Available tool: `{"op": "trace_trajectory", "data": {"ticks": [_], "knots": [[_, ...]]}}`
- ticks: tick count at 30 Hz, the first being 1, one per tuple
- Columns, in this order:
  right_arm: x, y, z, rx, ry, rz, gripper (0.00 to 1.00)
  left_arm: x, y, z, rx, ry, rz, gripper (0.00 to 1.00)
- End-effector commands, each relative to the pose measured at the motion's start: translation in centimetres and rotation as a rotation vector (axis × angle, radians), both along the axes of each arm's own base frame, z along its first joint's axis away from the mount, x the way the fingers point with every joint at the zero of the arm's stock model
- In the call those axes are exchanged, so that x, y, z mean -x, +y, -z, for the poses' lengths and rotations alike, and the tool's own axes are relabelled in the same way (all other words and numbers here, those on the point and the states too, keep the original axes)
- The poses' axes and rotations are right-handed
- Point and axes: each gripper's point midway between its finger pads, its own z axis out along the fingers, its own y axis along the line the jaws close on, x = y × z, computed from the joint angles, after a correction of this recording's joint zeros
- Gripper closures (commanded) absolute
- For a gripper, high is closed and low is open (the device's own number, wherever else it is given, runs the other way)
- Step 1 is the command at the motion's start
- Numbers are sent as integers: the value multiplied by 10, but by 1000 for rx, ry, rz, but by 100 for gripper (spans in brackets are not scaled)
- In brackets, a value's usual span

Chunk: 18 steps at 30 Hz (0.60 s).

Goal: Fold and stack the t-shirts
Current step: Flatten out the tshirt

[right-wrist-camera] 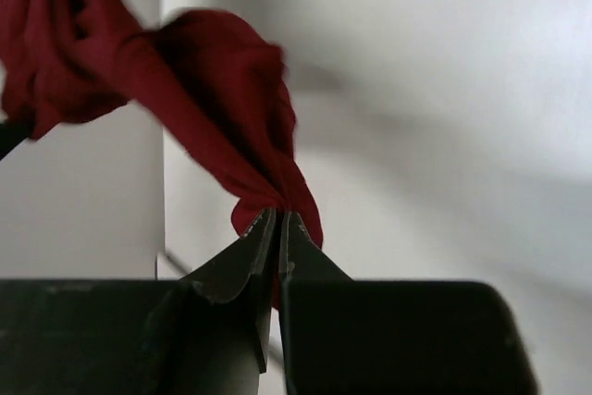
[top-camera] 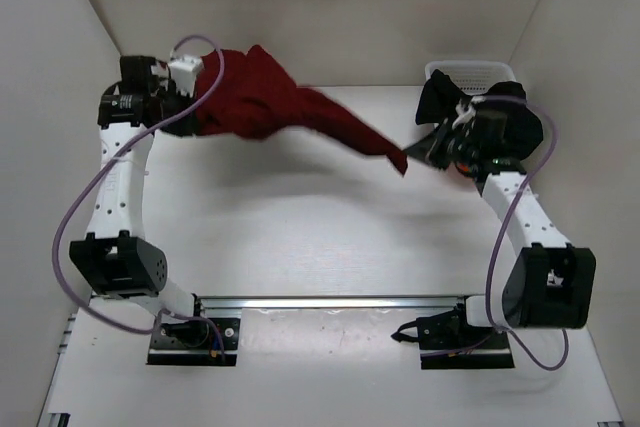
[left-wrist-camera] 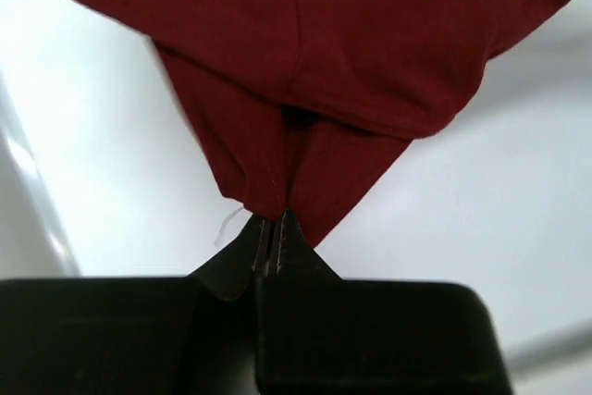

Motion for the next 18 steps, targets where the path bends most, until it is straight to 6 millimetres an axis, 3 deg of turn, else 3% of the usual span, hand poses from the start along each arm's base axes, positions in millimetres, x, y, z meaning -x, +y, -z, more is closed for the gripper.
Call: {"op": "trace_trajectory", "data": {"ticks": [1,3,6,8,10,12,13,14,15,16,17,18], "knots": [[64,15,49,-27,175,-77,100,56,4,110,60,402,27,100],[96,20,66,-37,220,-95,100,83,-3,116,37,433,61,100],[131,21,83,-64,288,-114,100,105,-6,112,10,466,109,100],[143,22,90,-8,275,-140,100,100,14,103,8,431,43,100],[158,37,95,47,305,-221,100,94,28,102,-33,425,3,100],[164,56,104,103,323,-351,100,85,27,107,-70,438,7,100],[159,71,100,90,356,-423,100,70,22,103,-74,430,22,100],[154,81,86,39,331,-501,100,42,16,86,-61,385,34,100],[121,97,40,-75,234,-570,100,23,13,67,-28,337,35,100],[67,93,-17,-127,16,-553,100,-18,13,18,24,201,-7,100],[52,88,-54,-257,34,-522,100,-44,21,-15,34,56,-32,100],[17,64,-104,-333,-87,-438,100,-60,45,-48,-35,-66,-146,100]]}}
